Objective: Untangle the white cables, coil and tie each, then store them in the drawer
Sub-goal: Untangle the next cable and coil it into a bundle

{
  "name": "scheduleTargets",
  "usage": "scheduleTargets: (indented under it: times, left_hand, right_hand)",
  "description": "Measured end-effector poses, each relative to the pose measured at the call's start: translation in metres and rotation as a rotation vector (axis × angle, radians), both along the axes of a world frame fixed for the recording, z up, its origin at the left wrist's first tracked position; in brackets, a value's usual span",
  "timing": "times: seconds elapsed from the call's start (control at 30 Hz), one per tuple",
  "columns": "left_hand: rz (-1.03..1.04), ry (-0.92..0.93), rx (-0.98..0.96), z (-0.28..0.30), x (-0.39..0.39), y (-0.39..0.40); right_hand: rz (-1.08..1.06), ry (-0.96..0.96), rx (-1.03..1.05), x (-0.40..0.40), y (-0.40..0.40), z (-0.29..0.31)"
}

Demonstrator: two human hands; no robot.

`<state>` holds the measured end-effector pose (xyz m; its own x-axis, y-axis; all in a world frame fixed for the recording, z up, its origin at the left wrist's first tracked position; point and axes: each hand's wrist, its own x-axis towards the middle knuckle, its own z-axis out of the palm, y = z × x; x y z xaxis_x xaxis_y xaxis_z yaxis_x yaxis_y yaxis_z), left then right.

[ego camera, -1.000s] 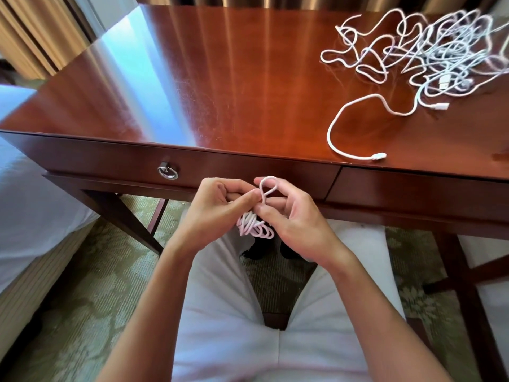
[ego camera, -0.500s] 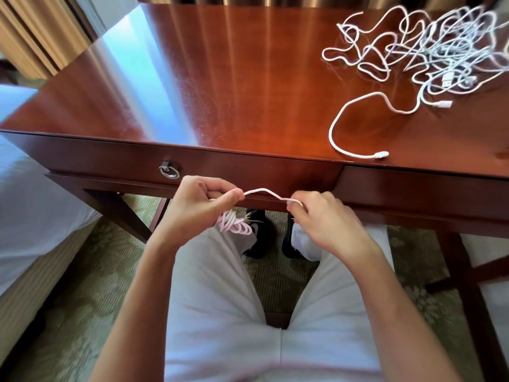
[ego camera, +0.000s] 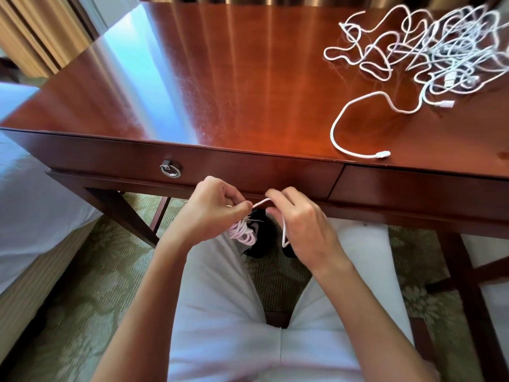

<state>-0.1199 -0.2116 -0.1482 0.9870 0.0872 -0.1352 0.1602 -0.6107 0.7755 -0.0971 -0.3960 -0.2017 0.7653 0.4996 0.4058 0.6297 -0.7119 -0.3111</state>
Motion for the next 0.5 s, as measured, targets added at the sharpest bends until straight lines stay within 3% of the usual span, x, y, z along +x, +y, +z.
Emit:
scheduleTargets:
  times: [0.07, 0.17, 0.37, 0.5]
  left_hand:
    - [0.04, -0.033, 0.08, -0.001, 0.003, 0.002]
    - [0.089, -0.079, 0.129, -0.002, 0.005, 0.002]
    - [0.068, -0.132, 0.171, -0.002, 0.006, -0.009]
    - [0.031, -0.157, 0.202, -0.002, 0.004, -0.015]
  right_hand:
    - [0.132, 0.113, -0.022, 0.005, -0.008, -0.001]
    - [0.168, 0.271, 0.032, 0.011, -0.017, 0.005]
    - [0.091, 0.328, 0.441, 0.006, -0.005, 0.03]
    - [0.087, 0.31, 0.552, -0.002, 0.001, 0.046]
